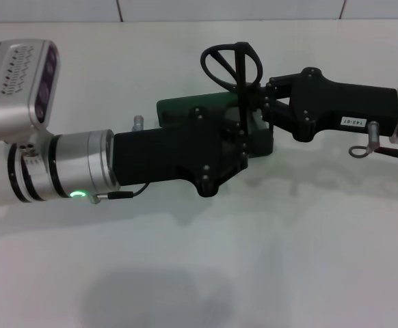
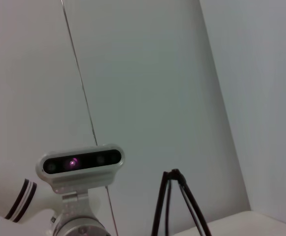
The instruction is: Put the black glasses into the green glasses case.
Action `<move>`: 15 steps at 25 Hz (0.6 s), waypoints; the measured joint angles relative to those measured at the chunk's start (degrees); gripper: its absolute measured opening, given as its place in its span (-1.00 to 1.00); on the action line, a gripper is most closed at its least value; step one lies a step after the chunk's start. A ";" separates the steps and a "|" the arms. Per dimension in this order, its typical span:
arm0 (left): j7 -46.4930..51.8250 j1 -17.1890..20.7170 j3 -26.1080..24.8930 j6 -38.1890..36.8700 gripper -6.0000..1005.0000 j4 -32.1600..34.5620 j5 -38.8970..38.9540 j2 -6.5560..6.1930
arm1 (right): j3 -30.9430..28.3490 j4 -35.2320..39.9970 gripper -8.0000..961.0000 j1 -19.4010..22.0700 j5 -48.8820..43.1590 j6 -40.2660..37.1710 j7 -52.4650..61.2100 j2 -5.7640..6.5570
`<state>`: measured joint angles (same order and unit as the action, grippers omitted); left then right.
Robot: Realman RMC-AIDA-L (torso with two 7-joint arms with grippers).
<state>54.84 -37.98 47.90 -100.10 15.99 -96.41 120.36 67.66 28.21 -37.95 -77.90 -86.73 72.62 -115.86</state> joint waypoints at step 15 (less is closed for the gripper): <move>-0.02 -0.94 0.00 0.00 -0.92 -1.36 0.12 0.05 | 0.63 0.02 -0.80 -0.79 0.17 -1.75 -0.04 -0.15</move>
<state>54.83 -38.92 47.90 -100.11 14.63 -96.29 120.41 68.29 28.23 -38.74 -77.73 -88.48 72.58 -116.01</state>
